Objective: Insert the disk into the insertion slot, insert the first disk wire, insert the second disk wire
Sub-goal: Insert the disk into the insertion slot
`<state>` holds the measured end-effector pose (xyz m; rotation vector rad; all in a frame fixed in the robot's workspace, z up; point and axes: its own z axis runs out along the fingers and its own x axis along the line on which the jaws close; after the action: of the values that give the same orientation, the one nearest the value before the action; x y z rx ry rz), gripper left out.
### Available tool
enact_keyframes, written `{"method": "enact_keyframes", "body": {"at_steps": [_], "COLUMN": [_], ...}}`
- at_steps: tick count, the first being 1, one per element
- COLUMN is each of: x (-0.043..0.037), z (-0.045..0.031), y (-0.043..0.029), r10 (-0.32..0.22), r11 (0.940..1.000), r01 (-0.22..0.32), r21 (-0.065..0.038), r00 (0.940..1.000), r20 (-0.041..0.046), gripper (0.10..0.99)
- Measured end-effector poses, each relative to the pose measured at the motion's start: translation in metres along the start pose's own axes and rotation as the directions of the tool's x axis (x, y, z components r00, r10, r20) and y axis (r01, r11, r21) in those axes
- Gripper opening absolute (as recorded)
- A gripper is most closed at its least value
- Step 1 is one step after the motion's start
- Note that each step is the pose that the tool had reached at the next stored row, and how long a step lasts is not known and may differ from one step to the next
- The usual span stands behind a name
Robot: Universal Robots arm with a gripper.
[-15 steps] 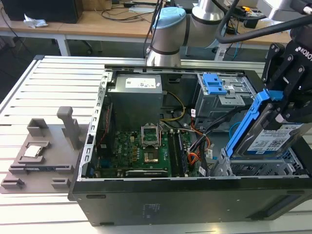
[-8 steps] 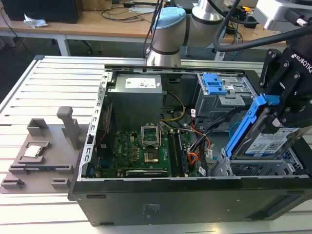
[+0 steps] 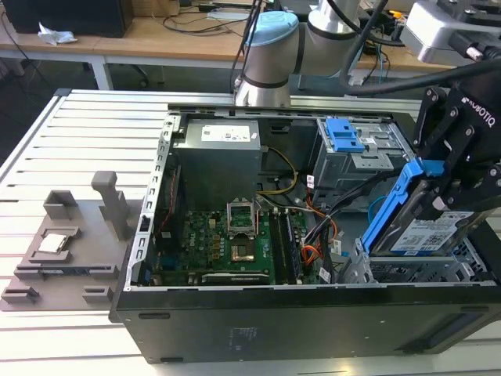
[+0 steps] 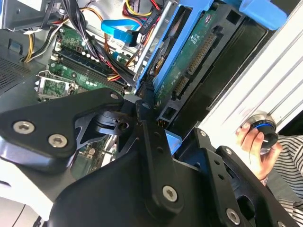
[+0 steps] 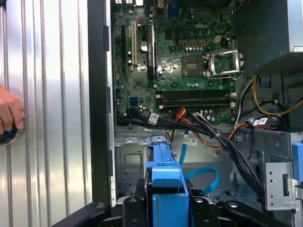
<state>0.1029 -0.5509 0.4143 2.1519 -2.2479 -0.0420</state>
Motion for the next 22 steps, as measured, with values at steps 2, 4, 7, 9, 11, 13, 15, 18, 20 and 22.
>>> {"method": "enact_keyframes", "body": {"at_steps": [2,4,7,9,11,13,15,18,20,22], "x": [0.0,0.0,0.0,0.0,0.0,0.0,0.0,0.0,0.0,0.0], "z": [0.0048,0.0092,0.0127,0.0133,0.0134,0.0135,0.0135,0.0136,0.0136,0.0137], "y": [-0.0002,-0.0004,-0.0005,-0.0005,-0.0005,-0.0005,-0.0005,-0.0005,-0.0005,-0.0005], "r10": [0.0,0.0,0.0,0.0,0.0,0.0,0.0,0.0,0.0,0.0], "r11": [1.0,1.0,1.0,1.0,1.0,1.0,1.0,1.0,1.0,1.0], "r01": [0.0,0.0,0.0,0.0,0.0,0.0,0.0,0.0,0.0,0.0], "r21": [0.0,0.0,0.0,0.0,0.0,0.0,0.0,0.0,0.0,0.0], "r00": [1.0,1.0,1.0,1.0,1.0,1.0,1.0,1.0,1.0,1.0], "r20": [0.0001,0.0001,0.0,-0.0002,0.0,0.0,0.0,0.0,-0.0001,0.0], "gripper": [0.365,0.365,0.365,0.365,0.365,0.365,0.365,0.365,0.439,0.439]}}
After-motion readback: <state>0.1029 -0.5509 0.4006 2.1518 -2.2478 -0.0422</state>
